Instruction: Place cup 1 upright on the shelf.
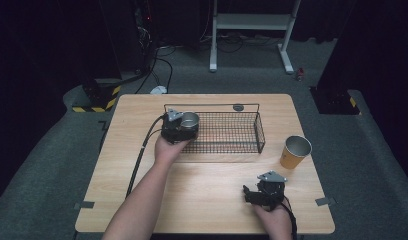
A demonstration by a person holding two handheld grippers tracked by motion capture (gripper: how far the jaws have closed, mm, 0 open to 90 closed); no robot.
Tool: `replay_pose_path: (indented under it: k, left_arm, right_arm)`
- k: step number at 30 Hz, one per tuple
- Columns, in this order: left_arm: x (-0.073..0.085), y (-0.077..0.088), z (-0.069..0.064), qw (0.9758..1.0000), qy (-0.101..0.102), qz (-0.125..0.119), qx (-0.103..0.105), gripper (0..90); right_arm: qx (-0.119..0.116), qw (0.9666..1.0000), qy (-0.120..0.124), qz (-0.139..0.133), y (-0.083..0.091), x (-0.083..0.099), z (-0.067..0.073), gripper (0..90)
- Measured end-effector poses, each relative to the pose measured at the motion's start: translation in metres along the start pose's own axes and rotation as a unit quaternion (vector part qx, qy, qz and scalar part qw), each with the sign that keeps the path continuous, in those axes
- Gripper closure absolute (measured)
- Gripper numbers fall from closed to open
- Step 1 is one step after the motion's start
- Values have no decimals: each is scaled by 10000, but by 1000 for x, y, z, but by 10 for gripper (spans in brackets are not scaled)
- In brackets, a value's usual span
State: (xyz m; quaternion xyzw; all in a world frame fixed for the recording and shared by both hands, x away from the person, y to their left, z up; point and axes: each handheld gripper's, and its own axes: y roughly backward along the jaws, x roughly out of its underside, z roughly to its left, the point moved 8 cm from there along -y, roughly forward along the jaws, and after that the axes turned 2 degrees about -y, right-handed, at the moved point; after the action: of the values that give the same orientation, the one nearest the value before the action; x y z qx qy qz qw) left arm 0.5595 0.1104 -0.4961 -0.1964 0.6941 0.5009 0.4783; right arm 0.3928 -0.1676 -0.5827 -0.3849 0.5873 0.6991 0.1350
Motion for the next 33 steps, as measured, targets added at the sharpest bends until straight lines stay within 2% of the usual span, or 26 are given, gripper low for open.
replay_pose_path:
  k: [7,9,18,33]
  left_arm:
    - [6,-6,3,9997,27,230,-61,188]
    - [8,-7,3,9995,91,299,-81,188]
    - [15,-12,6,9978,47,622,-211,188]
    - [19,-18,4,9953,52,931,-247,188]
  right_arm:
    - [0,10000,1,0,0,0,0,89]
    - [0,10000,1,1,0,0,0,89]
    - [1,10000,0,1,0,0,0,89]
    - [0,10000,1,0,0,0,0,89]
